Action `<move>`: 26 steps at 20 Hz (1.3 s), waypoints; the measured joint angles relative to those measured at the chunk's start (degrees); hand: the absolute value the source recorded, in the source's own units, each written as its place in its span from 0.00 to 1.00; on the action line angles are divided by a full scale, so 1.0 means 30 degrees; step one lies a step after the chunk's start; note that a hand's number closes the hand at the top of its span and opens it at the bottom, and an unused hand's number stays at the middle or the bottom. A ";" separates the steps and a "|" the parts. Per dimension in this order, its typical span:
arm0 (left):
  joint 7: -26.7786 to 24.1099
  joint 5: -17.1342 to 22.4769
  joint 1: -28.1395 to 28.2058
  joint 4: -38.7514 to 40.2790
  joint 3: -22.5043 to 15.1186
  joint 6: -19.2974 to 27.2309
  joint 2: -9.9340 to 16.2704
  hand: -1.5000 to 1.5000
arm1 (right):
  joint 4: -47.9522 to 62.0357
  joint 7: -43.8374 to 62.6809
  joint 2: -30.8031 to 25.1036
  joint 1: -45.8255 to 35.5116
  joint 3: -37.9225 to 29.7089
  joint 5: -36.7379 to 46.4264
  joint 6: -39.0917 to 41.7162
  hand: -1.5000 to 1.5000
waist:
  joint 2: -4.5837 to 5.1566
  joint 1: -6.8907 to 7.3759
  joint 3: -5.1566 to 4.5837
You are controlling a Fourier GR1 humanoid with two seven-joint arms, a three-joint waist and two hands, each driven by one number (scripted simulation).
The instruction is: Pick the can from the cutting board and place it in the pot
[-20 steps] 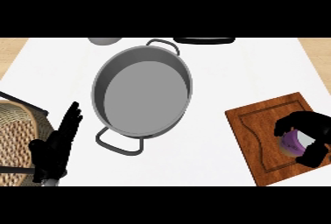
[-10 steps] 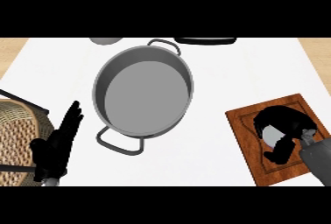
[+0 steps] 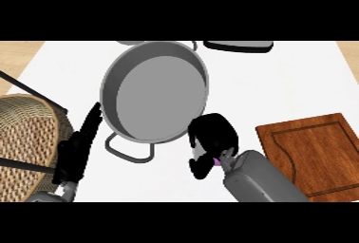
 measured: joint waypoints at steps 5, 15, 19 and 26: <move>0.0098 -0.0077 -0.0455 0.0409 -0.0264 -0.0004 -0.0116 0.50 | -0.0460 0.4500 0.1858 -0.2569 0.2280 0.1749 -0.2213 1.00 | -0.0030 0.0342 0.0041; 0.0304 -0.0086 -0.0681 0.0607 -0.0485 0.0044 -0.0083 0.50 | -0.1044 0.9807 0.2409 -0.8528 0.3935 0.4353 -0.5938 1.00 | -0.0030 0.0476 0.0088; 0.0285 0.0018 -0.0588 0.0448 -0.0474 0.0078 -0.0001 0.50 | -0.0644 1.0519 0.2406 -1.0125 0.3578 0.4261 -0.7027 1.00 | 0.0061 0.0415 0.0109; 0.0202 0.0278 -0.0351 0.0100 -0.0404 0.0124 0.0163 0.50 | 0.1250 1.0555 0.2413 -1.2512 0.2555 0.3892 -0.8905 1.00 | 0.0223 0.0254 0.0140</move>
